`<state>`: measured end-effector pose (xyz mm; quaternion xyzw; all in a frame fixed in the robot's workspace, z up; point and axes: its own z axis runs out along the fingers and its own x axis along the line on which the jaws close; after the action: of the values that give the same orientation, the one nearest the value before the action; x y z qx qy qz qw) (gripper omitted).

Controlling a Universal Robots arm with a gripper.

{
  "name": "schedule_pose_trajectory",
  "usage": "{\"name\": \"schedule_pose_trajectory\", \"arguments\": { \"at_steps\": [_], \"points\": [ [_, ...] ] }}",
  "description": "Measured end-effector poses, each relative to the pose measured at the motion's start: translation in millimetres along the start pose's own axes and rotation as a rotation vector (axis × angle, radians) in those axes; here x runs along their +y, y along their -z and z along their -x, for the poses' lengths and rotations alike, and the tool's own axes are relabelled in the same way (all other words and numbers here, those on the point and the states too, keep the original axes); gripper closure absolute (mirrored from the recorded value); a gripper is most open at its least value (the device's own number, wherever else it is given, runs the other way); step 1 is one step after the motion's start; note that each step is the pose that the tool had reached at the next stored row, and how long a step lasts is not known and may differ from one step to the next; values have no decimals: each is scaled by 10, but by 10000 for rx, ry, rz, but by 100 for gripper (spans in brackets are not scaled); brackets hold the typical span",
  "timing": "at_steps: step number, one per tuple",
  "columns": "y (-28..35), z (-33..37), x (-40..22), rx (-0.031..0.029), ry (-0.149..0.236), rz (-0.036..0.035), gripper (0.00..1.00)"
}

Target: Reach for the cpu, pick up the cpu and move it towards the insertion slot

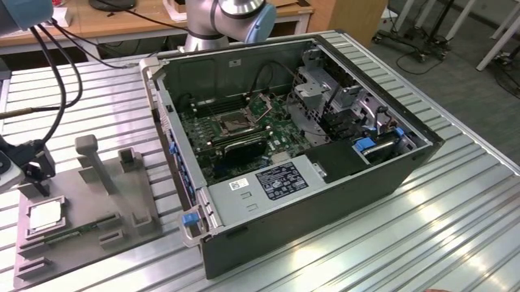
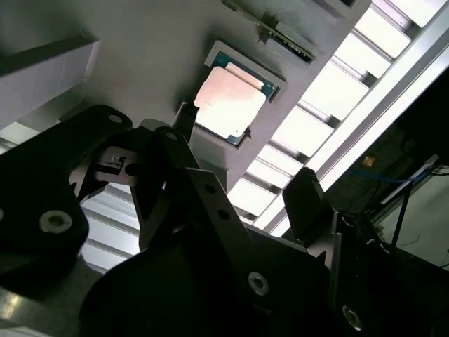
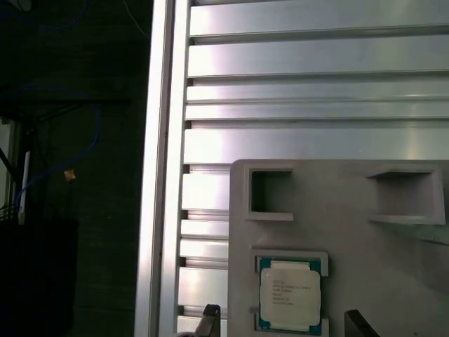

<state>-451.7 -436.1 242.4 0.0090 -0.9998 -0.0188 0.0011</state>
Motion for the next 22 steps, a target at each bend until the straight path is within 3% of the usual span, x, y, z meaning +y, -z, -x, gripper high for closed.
{"name": "schedule_pose_trajectory", "arguments": {
  "at_steps": [7,22],
  "points": [
    [-116,0,-5,-1,0,0,24],
    [-142,0,-6,0,0,0,24]
  ]
}}
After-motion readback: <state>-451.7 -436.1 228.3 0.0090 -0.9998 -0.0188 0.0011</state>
